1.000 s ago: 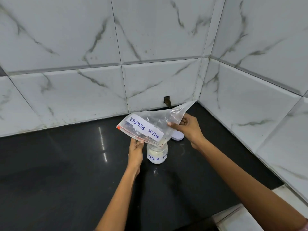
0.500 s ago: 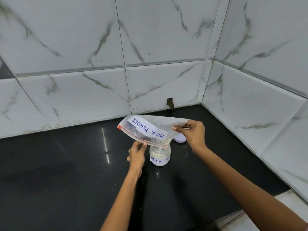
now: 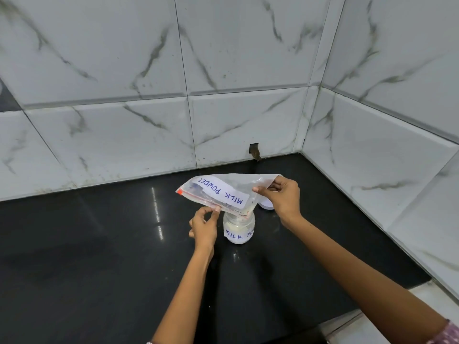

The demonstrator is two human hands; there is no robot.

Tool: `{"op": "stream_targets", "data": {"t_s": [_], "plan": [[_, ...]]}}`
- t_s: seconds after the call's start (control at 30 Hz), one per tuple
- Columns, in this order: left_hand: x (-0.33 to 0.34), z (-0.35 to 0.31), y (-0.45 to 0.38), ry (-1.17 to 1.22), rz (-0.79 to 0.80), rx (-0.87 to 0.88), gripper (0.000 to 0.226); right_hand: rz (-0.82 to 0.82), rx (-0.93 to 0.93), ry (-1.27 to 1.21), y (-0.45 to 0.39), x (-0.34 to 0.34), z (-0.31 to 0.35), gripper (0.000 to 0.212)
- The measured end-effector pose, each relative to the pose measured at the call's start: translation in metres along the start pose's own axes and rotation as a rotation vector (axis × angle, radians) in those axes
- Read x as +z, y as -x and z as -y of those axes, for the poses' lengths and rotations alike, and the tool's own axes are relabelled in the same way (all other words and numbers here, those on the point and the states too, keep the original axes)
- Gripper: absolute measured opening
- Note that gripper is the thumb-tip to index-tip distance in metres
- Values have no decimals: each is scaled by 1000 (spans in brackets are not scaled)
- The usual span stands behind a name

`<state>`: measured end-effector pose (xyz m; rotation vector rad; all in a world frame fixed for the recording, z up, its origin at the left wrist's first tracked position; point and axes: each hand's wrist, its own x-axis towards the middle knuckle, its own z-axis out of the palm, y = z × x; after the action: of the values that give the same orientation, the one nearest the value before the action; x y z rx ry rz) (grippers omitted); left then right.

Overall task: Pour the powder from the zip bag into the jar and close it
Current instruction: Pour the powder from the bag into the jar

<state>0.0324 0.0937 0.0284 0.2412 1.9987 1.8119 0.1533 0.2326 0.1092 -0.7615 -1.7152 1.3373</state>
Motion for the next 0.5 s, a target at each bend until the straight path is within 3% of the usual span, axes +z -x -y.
{"op": "stream_targets", "data": {"t_s": [0.07, 0.2, 0.4, 0.5], "plan": [[-1, 2, -1, 17, -17, -3, 24, 36, 50, -33, 2, 2, -2, 17], [-2, 5, -1, 23, -7, 6, 23, 62, 148, -45, 0, -2, -7, 21], [1, 5, -1, 47, -45, -17, 23, 219, 178, -22, 5, 5, -9, 43], [1, 5, -1, 48, -49, -13, 23, 253, 183, 70, 12, 8, -20, 33]]}}
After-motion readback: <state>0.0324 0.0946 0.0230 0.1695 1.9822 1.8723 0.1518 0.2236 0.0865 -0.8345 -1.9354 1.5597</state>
